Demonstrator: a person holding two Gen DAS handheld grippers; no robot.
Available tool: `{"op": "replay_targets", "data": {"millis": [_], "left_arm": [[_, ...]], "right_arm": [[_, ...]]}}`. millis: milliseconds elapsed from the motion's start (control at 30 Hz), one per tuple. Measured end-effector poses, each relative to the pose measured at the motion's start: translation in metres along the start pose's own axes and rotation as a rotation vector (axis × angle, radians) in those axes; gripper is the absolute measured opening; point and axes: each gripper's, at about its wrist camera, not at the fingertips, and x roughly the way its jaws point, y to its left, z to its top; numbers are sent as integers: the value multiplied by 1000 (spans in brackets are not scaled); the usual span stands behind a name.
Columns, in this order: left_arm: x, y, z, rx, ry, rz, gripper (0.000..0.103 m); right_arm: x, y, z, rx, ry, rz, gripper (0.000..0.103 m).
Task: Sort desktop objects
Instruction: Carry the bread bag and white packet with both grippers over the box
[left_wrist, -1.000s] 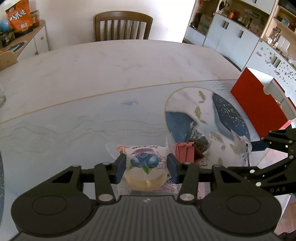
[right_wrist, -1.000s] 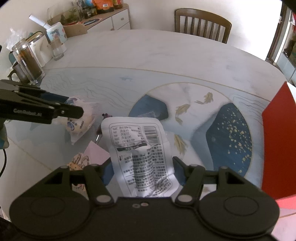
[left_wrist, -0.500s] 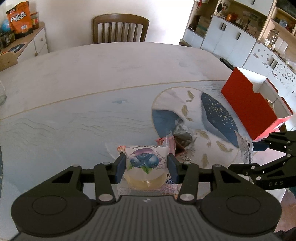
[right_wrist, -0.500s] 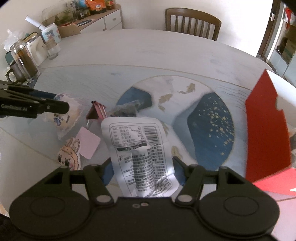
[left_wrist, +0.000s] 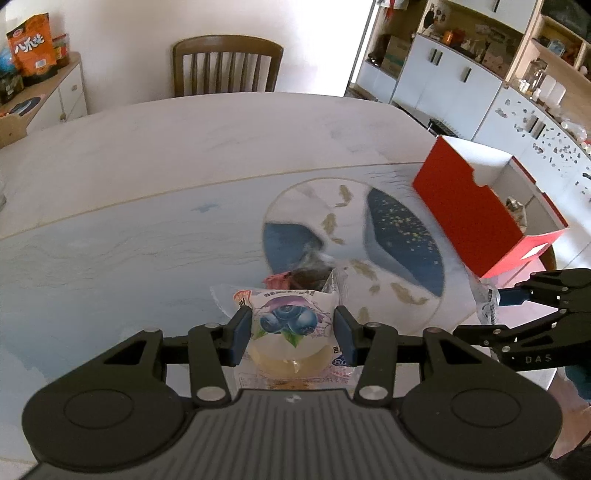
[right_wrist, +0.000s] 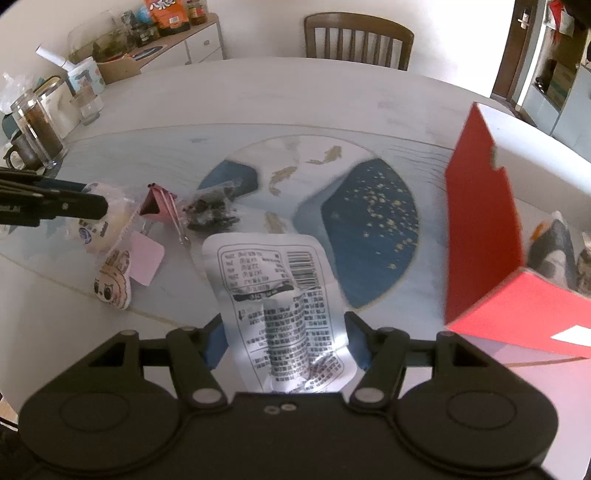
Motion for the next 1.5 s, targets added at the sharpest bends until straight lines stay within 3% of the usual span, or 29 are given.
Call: {"op": "replay_targets", "data": {"millis": [1000,1500], "left_arm": [[12,-109,24,55,-15,-76,47],[28,-151,44,83,-27,-93,47]], "right_arm": [[-61,-108,-23,34,-1,-93,64],[-95,-168,-6,30,-99,-146,63]]}}
